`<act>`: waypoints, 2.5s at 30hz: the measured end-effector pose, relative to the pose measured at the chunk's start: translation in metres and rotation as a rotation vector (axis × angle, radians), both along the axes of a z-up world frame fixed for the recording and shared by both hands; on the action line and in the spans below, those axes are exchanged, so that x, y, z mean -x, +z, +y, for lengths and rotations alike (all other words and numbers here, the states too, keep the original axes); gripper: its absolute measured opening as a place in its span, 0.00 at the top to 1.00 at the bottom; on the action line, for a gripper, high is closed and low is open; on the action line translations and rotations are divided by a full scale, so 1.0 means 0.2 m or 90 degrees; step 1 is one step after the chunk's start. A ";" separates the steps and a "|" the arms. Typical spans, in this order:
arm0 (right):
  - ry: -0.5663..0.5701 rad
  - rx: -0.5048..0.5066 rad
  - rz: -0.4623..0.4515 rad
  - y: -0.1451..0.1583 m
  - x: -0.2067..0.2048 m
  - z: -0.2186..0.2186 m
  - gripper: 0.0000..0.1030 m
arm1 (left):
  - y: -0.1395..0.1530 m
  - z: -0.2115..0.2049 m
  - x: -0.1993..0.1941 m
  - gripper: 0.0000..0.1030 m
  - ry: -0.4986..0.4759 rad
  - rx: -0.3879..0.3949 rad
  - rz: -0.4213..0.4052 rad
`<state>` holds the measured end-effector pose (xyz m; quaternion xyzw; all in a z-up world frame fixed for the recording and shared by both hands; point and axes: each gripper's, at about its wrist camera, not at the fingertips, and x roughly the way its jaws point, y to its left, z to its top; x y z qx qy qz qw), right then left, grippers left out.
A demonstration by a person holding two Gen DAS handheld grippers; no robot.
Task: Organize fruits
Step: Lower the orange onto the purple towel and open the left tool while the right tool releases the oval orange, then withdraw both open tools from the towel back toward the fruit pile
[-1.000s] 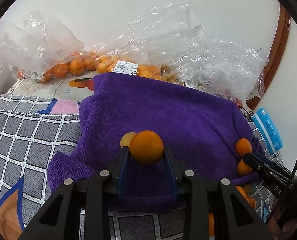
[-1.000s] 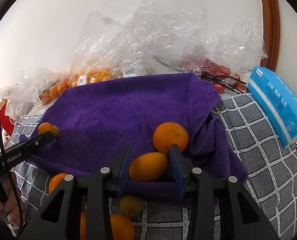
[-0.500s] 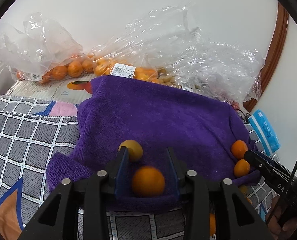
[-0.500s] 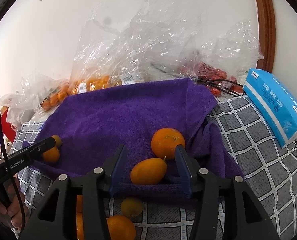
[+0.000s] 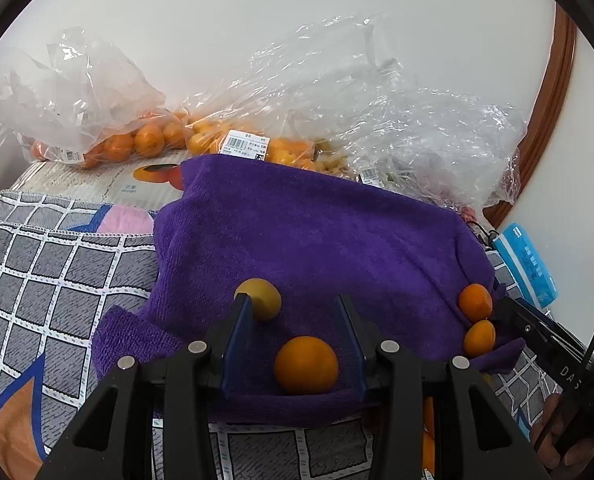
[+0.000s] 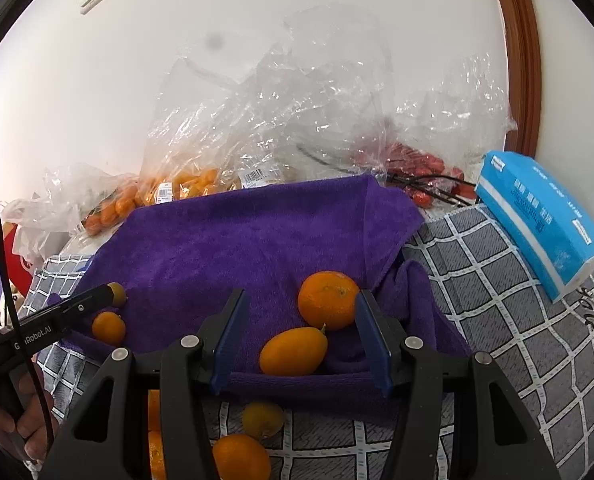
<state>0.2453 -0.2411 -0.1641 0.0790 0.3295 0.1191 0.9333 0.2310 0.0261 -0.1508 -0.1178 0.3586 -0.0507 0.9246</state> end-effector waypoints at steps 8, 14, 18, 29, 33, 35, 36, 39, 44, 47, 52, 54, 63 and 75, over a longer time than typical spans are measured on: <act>-0.004 0.015 -0.018 0.03 0.02 0.02 0.47 | 0.00 0.00 0.00 0.60 0.000 0.000 0.000; -0.012 0.021 -0.035 0.05 0.04 0.00 0.47 | 0.02 0.00 0.00 0.60 0.003 -0.009 -0.012; -0.025 0.005 -0.031 0.06 0.03 -0.02 0.46 | 0.02 0.00 0.00 0.60 0.004 -0.016 -0.012; -0.017 0.017 -0.006 0.19 0.10 -0.01 0.45 | 0.03 0.02 0.00 0.60 0.007 -0.002 -0.012; -0.025 0.016 0.007 0.23 0.20 -0.07 0.42 | 0.08 0.01 0.03 0.60 -0.009 0.004 -0.027; -0.025 0.026 0.015 0.24 0.24 -0.09 0.42 | 0.11 0.00 0.05 0.60 -0.020 0.004 -0.028; -0.028 0.029 0.017 0.25 0.27 -0.10 0.42 | 0.12 0.00 0.06 0.60 -0.023 0.004 -0.025; -0.046 0.031 0.012 0.27 0.34 -0.14 0.42 | 0.17 -0.03 0.10 0.60 -0.038 0.015 -0.021; -0.060 0.035 0.010 0.29 0.43 -0.18 0.42 | 0.23 -0.09 0.20 0.60 -0.061 -0.005 -0.015; -0.050 0.044 0.015 0.28 0.46 -0.17 0.42 | 0.25 -0.09 0.25 0.60 -0.064 -0.001 -0.001; -0.052 0.046 -0.008 0.30 0.54 -0.16 0.40 | 0.28 -0.09 0.34 0.60 -0.065 -0.019 0.003; -0.050 0.045 -0.005 0.30 0.55 -0.15 0.39 | 0.28 -0.08 0.37 0.60 -0.059 -0.022 0.002; -0.056 0.042 0.038 0.23 0.54 -0.11 0.39 | 0.24 0.04 0.44 0.60 -0.023 -0.034 0.030; 0.023 0.039 0.102 -0.01 0.47 0.06 0.59 | 0.05 0.13 0.44 0.58 -0.003 -0.032 0.088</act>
